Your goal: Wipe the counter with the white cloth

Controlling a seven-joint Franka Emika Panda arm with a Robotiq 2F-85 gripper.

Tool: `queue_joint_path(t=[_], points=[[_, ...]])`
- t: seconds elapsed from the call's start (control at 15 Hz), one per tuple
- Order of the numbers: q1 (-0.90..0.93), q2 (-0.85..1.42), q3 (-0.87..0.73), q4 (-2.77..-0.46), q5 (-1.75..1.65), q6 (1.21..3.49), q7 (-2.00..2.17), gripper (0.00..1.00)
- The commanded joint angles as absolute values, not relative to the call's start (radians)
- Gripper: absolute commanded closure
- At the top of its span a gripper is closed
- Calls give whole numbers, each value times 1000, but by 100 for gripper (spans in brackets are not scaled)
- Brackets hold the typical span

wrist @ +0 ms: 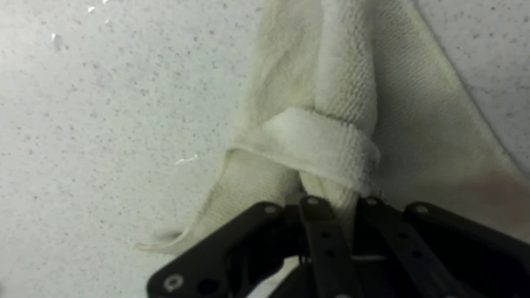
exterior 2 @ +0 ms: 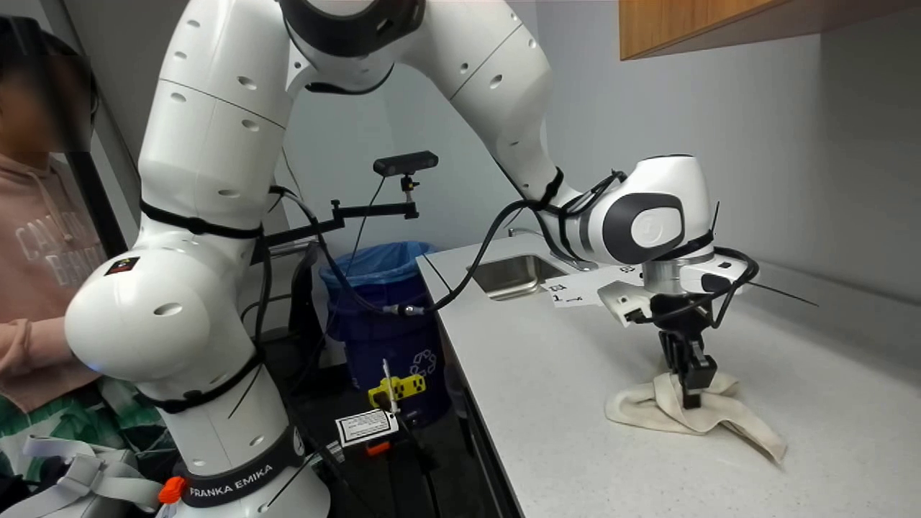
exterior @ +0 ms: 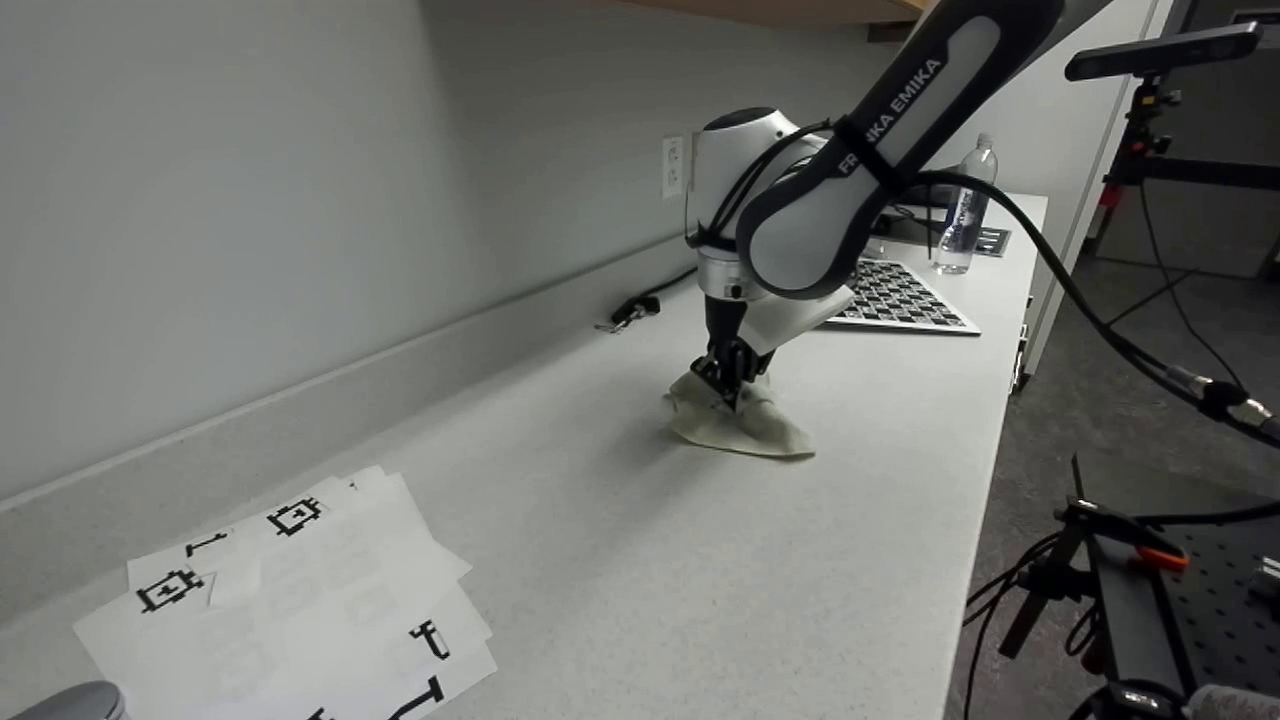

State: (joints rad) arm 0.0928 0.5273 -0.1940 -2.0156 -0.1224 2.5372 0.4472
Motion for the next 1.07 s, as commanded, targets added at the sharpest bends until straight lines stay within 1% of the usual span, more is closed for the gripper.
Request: queue_joint_path(t=[0.0, 0.07, 0.13, 0.47, 0.53, 1.0], points=[[81, 493, -207, -2061, -110, 2543, 467, 97], [76, 492, -206, -2063, -102, 2543, 471, 97], [82, 519, -202, -2029, -118, 2536, 456, 87], [77, 512, -204, -2040, -110, 2536, 459, 87], [77, 512, -204, -2040, -110, 2536, 460, 97], [36, 541, -215, -2006, -95, 2530, 450, 97]])
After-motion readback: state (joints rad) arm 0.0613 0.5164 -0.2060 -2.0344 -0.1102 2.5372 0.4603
